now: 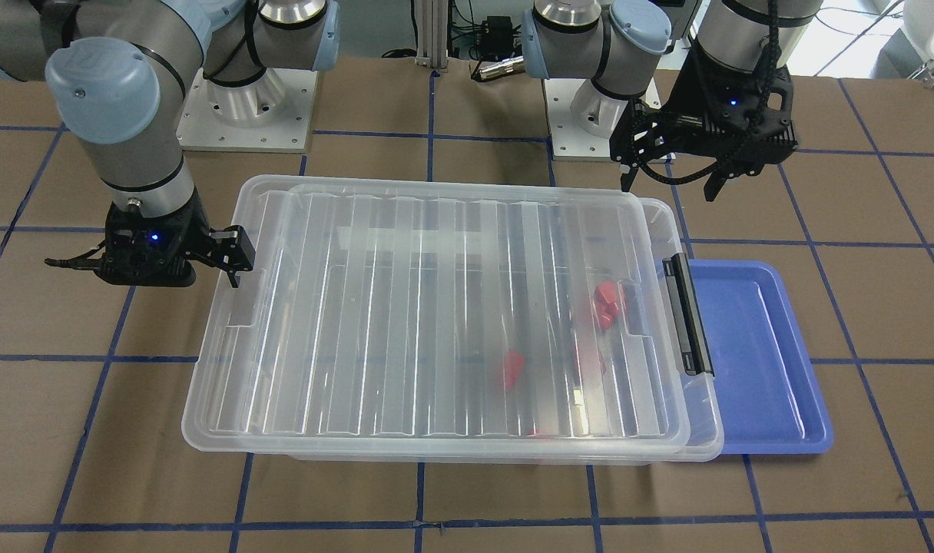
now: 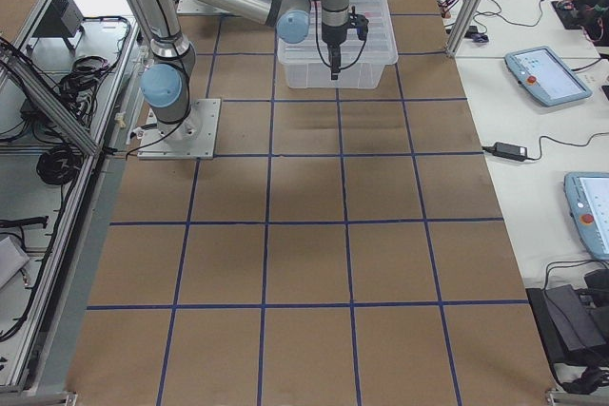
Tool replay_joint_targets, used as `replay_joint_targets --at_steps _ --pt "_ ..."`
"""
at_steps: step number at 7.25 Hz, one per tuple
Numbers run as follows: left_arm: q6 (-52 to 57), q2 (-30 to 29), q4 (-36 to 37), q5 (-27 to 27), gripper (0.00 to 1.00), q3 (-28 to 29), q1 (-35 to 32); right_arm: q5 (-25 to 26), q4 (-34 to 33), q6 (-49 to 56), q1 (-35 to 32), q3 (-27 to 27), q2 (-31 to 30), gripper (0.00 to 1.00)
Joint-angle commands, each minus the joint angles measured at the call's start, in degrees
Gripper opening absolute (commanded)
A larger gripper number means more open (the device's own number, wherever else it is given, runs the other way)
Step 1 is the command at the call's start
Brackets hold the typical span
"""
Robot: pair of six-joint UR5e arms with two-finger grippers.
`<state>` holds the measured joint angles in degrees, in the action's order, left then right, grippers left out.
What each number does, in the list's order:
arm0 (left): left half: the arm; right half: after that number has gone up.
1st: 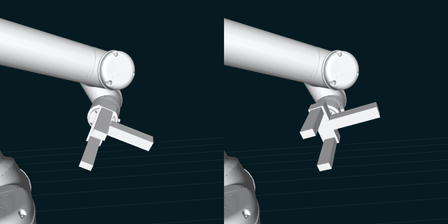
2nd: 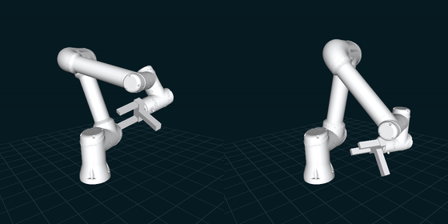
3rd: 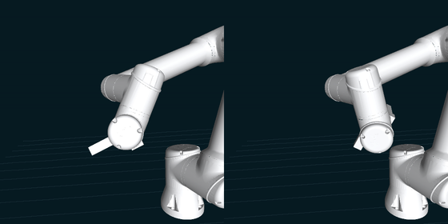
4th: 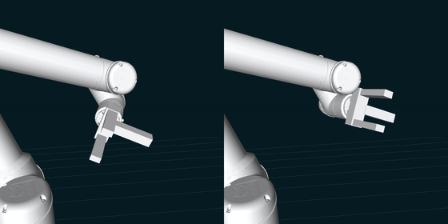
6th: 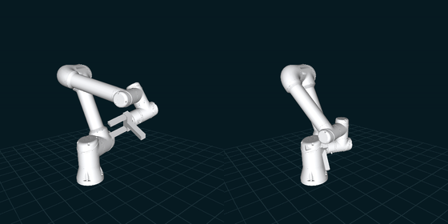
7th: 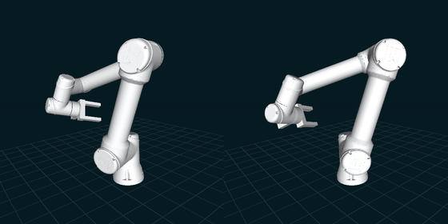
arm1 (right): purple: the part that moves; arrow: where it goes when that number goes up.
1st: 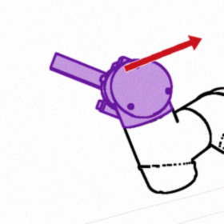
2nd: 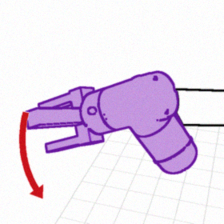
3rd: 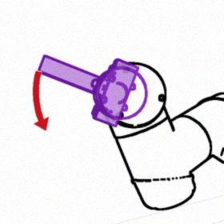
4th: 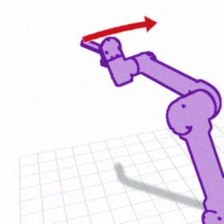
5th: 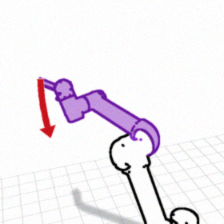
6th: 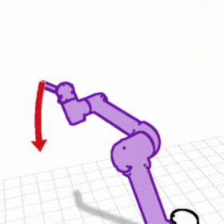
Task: Place red block in blue tray from box
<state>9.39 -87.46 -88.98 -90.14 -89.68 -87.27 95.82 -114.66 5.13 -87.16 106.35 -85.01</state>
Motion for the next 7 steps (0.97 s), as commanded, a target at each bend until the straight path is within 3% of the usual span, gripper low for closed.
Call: replay_joint_targets --at_steps 1,7 --pt "-0.2 0.1 -0.1 0.0 1.00 0.0 1.1 0.6 0.3 2.6 2.7 0.0 -0.3 1.00" --pt "-5.4 -0.6 2.3 0.8 1.00 -0.4 1.6 4.3 0.4 10.2 7.5 0.0 -0.6 1.00"
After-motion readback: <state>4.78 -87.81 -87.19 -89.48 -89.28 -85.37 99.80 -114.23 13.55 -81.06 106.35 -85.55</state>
